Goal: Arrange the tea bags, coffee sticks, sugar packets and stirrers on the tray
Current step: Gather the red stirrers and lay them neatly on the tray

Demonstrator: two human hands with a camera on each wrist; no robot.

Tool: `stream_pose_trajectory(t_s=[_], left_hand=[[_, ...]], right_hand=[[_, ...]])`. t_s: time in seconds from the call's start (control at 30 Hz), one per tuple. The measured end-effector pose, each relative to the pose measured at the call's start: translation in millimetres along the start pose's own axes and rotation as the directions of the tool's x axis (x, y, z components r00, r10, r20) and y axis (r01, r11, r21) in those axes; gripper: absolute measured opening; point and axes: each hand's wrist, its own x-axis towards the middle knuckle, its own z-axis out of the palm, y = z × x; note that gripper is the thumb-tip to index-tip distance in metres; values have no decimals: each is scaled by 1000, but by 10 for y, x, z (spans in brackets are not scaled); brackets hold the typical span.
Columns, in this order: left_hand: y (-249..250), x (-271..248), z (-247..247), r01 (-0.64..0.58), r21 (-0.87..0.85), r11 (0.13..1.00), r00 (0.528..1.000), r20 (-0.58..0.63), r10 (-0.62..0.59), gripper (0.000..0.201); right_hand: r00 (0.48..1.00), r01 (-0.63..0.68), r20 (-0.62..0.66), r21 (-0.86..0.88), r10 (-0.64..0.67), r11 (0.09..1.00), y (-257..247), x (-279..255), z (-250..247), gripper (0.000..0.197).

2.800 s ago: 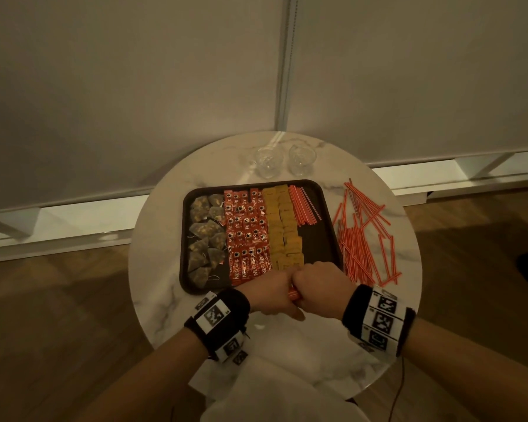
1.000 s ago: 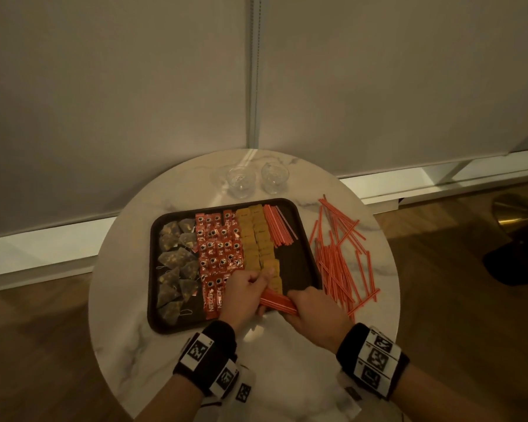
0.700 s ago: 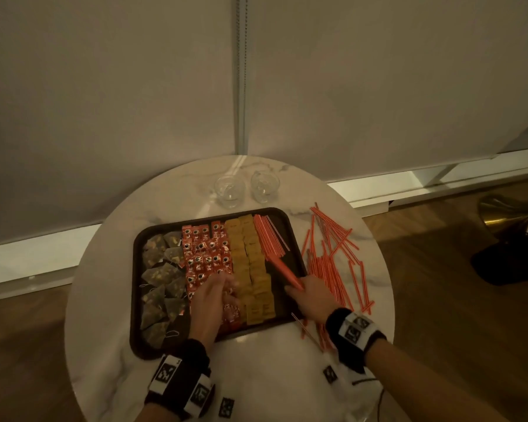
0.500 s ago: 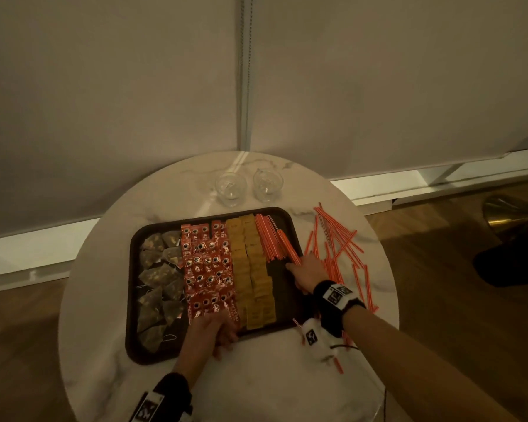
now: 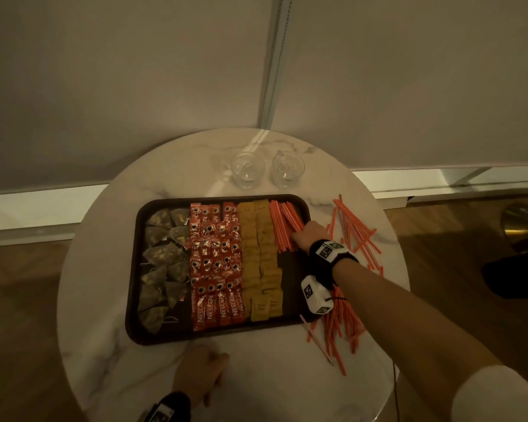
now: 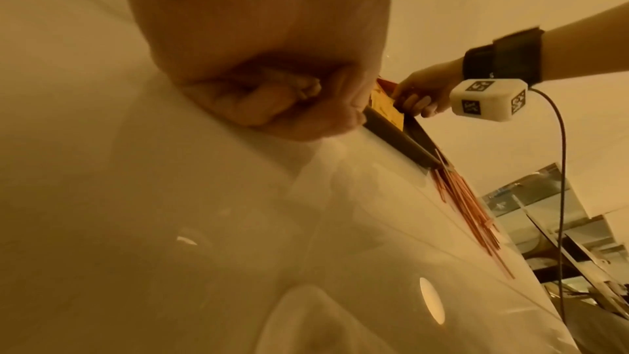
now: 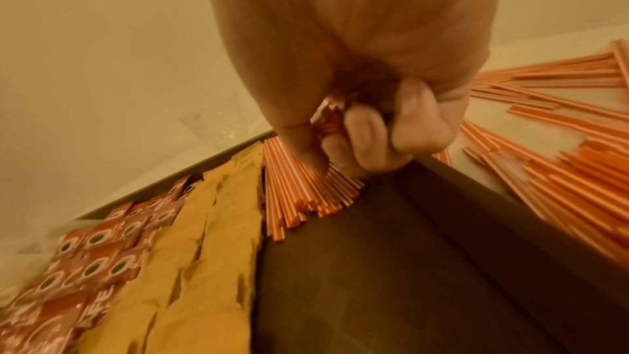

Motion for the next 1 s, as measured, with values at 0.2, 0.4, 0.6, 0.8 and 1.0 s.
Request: stream_pose_trajectory(t_s=[0.2,0.4,0.6,0.8,1.0], left_hand=[[-8,-10,14,16,58,998,1000,-9,-16,56],[4,-44,30,23,102,995,999,-49,-18,46],[-9,-44,49,19,114,993,998,-69,-11,46],[-27,-22,50,15,125,992,999,-47,-9,47],[-23,-3,44,11,185,983,997,-76,4,50]], right_hand=[[998,53,25,-23,-52,998,-4,-6,8,22],[993,117,54,-184,-108,976,-24,-42,-88,24],[979,202,64,-395,-193,896,-67,-73,-187,23],[953,235,-14,-597,-303,767,-94,-81,-186,25],[916,375,51,-464,-399,803,-26,-52,36,20]])
